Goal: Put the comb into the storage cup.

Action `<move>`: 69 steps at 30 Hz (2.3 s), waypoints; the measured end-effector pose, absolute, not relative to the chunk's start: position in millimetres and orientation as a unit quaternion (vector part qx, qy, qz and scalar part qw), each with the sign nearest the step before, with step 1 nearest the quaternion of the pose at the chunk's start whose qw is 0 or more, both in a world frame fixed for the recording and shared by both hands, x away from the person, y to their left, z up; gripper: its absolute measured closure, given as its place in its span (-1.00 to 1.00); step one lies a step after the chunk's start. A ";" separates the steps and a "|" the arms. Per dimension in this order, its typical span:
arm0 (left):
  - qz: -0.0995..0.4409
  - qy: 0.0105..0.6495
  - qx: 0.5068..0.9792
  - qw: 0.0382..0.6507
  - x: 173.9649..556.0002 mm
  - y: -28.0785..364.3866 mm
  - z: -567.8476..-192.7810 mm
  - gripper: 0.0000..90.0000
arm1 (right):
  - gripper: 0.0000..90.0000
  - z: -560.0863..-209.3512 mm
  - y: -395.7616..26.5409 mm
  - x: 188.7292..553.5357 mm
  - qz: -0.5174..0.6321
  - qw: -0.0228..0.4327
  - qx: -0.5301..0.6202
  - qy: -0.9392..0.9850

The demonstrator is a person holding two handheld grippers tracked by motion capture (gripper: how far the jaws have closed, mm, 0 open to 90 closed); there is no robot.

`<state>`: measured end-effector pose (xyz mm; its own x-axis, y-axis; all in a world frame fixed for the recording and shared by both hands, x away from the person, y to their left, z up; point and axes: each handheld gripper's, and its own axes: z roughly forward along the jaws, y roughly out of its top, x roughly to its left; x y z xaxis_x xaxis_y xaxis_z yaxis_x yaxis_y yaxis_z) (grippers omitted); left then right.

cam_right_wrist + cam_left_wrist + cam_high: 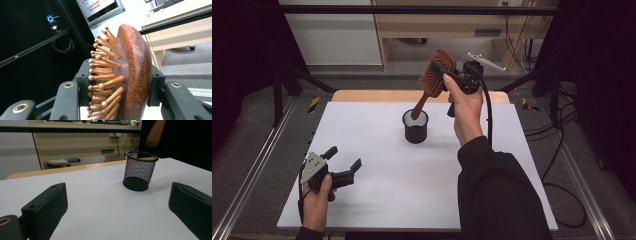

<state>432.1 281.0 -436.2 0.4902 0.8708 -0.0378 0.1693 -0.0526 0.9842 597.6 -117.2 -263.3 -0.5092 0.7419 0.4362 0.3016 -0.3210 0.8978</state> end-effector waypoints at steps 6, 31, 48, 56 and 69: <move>0.313 0.393 0.656 0.563 431.3 280.3 -435.9 -0.94 | 0.14 -265.6 -115.5 599.2 0.661 0.167 0.470 0.561; 0.312 0.395 0.656 0.562 433.9 281.4 -436.8 -0.94 | 0.14 -294.3 -100.5 620.6 0.636 0.178 0.476 0.581; 0.309 0.393 0.659 0.562 434.4 280.4 -437.3 -0.94 | 0.13 -321.2 -90.1 627.5 0.611 0.179 0.481 0.603; 0.308 0.392 0.660 0.562 434.7 280.5 -437.4 -0.94 | 0.13 -332.8 -88.3 629.2 0.606 0.172 0.486 0.606; 0.307 0.390 0.662 0.562 434.6 280.5 -437.1 -0.94 | 0.13 -343.3 -84.6 630.7 0.602 0.166 0.490 0.608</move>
<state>434.6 280.5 -437.1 0.5073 0.8612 -0.0330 0.1721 -0.0637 0.9830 630.7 -84.6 -343.3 -0.4637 0.7963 0.3885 0.3955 -0.2063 0.8950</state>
